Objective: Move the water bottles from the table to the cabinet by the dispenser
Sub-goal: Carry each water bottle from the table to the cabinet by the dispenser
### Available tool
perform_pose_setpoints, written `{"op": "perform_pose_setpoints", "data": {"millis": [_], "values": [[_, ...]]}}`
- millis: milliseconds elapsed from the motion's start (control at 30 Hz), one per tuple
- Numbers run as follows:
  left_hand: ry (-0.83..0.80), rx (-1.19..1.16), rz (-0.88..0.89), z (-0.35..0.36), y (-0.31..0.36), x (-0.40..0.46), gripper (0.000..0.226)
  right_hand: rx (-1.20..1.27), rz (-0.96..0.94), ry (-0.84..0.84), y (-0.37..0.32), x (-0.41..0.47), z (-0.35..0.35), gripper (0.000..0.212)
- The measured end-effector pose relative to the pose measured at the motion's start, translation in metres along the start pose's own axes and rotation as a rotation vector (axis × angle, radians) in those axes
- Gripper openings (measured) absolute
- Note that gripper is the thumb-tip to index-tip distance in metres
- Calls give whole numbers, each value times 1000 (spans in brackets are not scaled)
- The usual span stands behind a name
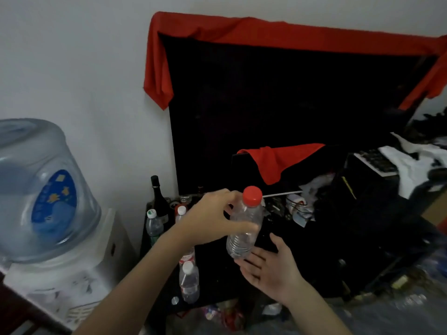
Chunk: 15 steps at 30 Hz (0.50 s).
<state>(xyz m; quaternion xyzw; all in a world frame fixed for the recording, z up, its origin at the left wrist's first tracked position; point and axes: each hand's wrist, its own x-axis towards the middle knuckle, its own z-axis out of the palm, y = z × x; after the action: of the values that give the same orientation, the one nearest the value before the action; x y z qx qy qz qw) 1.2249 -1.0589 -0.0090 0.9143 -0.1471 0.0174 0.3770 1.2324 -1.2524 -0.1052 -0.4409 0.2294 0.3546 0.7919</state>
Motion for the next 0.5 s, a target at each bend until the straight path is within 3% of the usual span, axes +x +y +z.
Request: {"op": "perform_pose_setpoints", "data": {"millis": [233, 500], "values": [[96, 66, -129, 5, 3, 24, 47, -75, 87, -101, -37, 44, -16, 69], [101, 201, -261, 0, -24, 49, 40, -91, 185, -163, -54, 96, -15, 73]]}}
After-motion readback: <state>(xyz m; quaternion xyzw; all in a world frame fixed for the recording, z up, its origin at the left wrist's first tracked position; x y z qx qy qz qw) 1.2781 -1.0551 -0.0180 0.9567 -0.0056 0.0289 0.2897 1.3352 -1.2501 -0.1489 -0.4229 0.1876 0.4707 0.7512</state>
